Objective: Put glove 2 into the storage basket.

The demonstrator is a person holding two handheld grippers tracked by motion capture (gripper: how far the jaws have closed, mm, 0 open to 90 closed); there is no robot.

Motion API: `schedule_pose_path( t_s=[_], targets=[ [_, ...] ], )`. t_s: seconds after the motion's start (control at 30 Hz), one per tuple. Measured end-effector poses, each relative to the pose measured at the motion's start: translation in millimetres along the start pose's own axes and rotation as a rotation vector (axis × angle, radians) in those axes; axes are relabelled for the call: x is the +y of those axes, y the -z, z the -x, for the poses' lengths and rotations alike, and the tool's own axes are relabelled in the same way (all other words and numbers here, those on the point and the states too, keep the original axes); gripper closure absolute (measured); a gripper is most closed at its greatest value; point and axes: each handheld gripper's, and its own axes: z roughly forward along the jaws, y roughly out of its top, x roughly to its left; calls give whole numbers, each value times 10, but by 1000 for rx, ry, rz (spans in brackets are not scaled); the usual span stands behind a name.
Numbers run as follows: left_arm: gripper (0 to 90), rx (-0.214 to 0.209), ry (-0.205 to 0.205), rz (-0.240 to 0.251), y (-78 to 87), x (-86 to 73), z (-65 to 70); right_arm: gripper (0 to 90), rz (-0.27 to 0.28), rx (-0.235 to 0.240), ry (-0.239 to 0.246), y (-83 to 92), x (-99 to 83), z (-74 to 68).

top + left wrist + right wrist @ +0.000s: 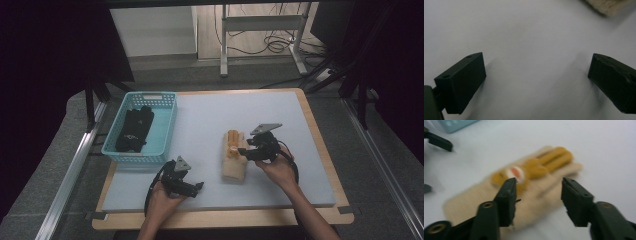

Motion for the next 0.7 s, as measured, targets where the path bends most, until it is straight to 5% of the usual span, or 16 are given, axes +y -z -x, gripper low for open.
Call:
schedule_pose_path(
  t_s=[0.13,0.27,0.43,0.7],
  targets=[
    [17,0,0,0,0,0,0,701,-15,-10,-24,36,-164,141],
    [16,0,0,0,0,0,0,823,-42,45,-46,-14,-351,147],
    [16,1,0,0,0,0,0,839,-64,97,-17,-78,-498,47],
    [16,1,-1,0,0,0,0,839,-78,142,22,-202,-487,-140]
  ],
)
